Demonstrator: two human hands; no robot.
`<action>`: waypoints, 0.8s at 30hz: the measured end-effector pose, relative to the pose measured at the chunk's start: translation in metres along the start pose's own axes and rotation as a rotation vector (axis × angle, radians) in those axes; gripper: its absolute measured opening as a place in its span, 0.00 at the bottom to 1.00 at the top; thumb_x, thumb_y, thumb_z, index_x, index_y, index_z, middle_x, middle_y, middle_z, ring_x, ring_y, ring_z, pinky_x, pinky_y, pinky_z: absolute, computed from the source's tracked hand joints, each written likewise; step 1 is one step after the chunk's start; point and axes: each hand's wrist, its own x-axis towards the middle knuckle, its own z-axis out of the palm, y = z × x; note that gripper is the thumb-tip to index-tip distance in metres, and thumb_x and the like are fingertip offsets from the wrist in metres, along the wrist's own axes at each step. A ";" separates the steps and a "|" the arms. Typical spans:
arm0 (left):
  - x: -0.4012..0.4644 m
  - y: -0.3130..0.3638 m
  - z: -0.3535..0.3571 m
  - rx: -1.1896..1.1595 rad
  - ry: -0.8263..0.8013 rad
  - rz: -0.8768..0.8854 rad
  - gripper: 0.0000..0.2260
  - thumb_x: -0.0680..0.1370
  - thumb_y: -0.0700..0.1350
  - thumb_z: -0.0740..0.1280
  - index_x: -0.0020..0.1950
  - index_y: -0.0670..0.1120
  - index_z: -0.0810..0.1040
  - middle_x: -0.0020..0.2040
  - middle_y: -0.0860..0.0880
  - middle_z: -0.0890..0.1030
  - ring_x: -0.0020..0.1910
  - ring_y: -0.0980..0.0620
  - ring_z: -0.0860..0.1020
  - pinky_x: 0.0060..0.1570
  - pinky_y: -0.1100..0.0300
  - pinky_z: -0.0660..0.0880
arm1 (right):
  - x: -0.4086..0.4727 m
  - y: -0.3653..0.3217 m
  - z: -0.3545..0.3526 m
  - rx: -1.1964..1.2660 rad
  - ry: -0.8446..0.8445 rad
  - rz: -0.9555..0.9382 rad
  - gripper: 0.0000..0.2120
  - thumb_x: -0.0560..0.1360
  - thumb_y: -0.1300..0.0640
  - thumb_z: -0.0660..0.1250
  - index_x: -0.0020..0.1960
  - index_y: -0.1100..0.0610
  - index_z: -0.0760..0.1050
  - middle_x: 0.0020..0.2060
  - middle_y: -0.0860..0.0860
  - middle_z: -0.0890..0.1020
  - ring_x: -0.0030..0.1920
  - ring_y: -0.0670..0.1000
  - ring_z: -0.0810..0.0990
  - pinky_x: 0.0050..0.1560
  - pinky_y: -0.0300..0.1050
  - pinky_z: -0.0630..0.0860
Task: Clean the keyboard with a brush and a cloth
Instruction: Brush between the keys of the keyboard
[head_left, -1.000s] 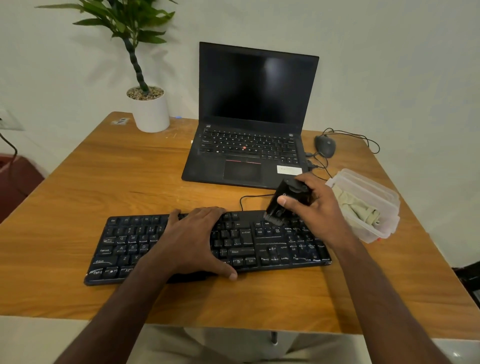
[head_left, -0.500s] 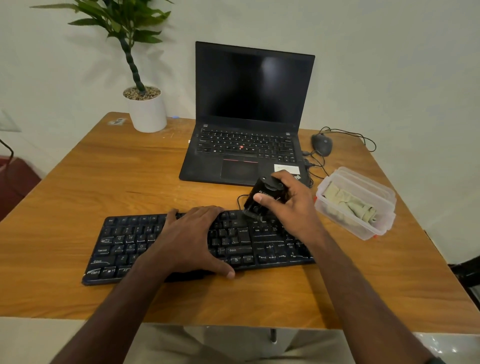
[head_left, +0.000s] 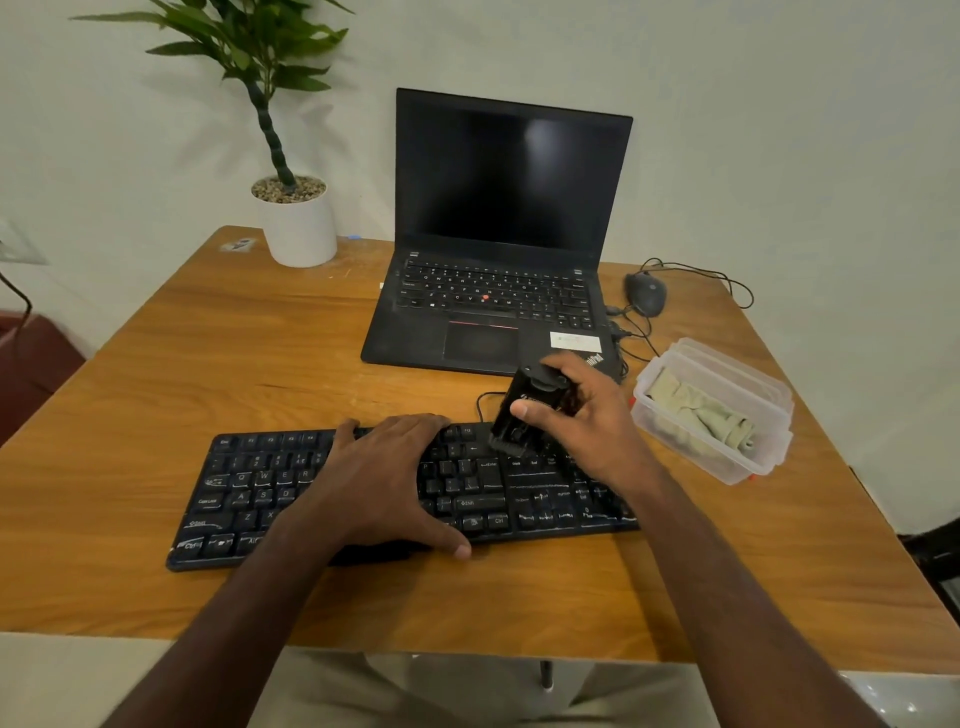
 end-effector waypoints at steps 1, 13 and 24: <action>0.000 0.000 0.000 -0.001 -0.002 0.003 0.61 0.54 0.81 0.67 0.80 0.57 0.49 0.80 0.57 0.57 0.78 0.54 0.57 0.76 0.37 0.46 | -0.001 0.002 -0.006 -0.027 -0.002 0.009 0.14 0.73 0.52 0.76 0.55 0.50 0.77 0.46 0.44 0.82 0.50 0.49 0.81 0.50 0.50 0.82; -0.003 -0.027 -0.007 -0.026 0.023 -0.004 0.61 0.52 0.82 0.67 0.79 0.60 0.50 0.78 0.58 0.60 0.76 0.55 0.60 0.77 0.42 0.46 | -0.015 0.014 -0.083 -0.084 -0.021 -0.061 0.15 0.72 0.56 0.75 0.58 0.55 0.79 0.48 0.46 0.81 0.48 0.50 0.80 0.45 0.41 0.76; -0.002 -0.025 -0.007 -0.022 0.008 -0.014 0.62 0.52 0.82 0.67 0.79 0.59 0.50 0.79 0.57 0.59 0.77 0.55 0.59 0.77 0.41 0.45 | 0.007 0.007 -0.034 0.018 -0.154 -0.042 0.14 0.72 0.58 0.76 0.56 0.56 0.78 0.48 0.48 0.82 0.52 0.49 0.81 0.51 0.41 0.79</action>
